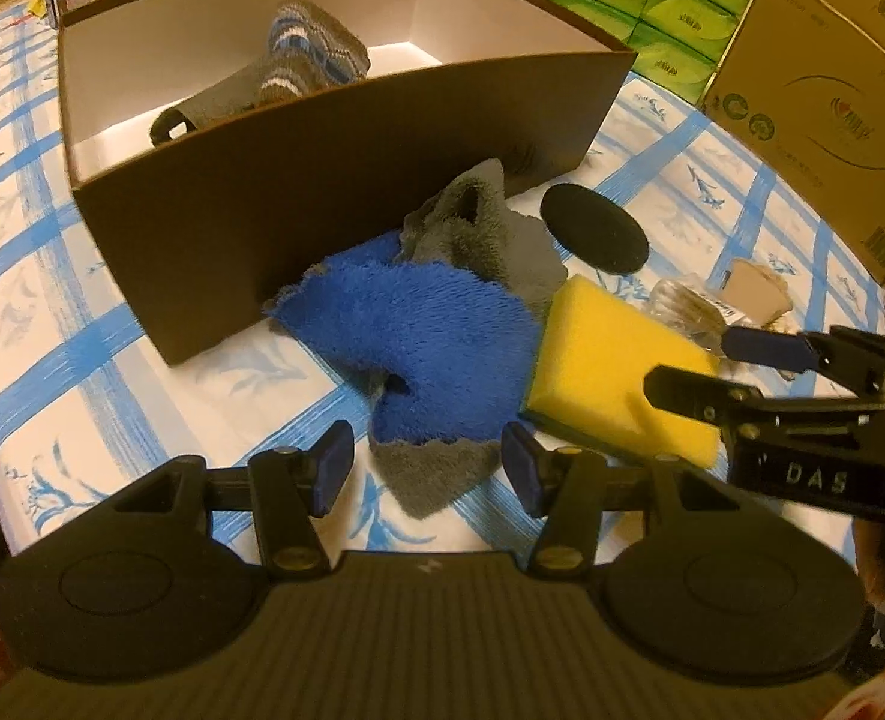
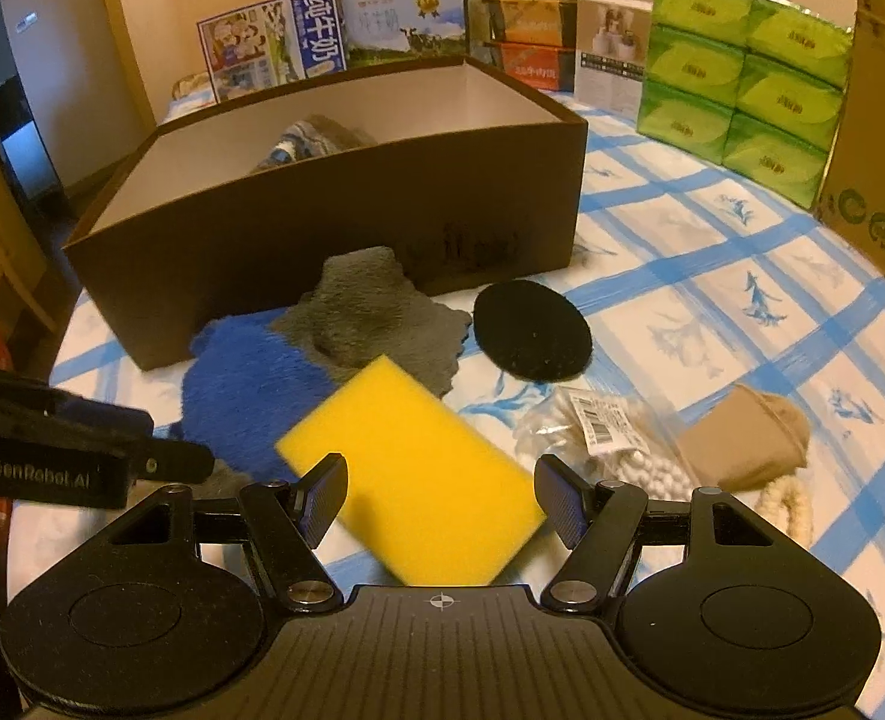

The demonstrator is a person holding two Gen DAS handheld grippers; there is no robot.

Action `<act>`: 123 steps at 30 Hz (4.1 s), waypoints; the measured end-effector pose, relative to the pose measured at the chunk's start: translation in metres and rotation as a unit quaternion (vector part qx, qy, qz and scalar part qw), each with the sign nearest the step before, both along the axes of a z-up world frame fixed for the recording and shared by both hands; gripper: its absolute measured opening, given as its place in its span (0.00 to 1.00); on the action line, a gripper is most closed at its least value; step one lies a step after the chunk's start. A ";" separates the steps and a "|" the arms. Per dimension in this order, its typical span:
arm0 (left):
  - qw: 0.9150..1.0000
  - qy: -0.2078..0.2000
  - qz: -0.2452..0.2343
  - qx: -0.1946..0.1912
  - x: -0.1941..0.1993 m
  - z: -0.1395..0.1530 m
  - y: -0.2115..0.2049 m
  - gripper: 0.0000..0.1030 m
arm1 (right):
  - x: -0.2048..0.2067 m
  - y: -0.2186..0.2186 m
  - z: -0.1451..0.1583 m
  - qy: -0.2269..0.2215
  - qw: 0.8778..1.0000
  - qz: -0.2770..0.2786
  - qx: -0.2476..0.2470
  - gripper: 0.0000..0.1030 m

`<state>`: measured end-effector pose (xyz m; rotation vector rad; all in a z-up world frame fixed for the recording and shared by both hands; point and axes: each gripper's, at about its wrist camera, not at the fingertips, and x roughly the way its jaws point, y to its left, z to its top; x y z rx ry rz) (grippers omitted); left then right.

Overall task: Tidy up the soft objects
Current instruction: 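Move the left tool back to the blue-grey towel beside the box, then grasp the blue towel edge with the left tool while the right tool grasps the yellow sponge, then lift the towel with the left tool and the sponge with the right tool over the box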

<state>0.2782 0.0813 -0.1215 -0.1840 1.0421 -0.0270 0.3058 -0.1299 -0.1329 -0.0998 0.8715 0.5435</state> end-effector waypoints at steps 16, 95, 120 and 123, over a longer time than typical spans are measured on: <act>1.000 -0.021 -0.020 0.001 0.008 -0.019 -0.007 0.05 | 0.015 0.007 -0.015 0.038 0.999 0.003 0.010 0.67; 0.999 -0.033 -0.006 0.009 -0.052 0.013 -0.011 0.13 | -0.059 -0.019 0.004 0.043 0.998 -0.020 -0.046 0.63; 0.988 -0.152 -0.004 0.032 -0.090 0.132 -0.002 0.13 | -0.077 -0.010 0.089 -0.026 0.999 -0.002 0.029 0.62; 0.986 -0.166 -0.001 0.035 -0.084 0.143 0.001 0.13 | -0.070 -0.003 0.105 -0.045 0.998 0.002 0.041 0.62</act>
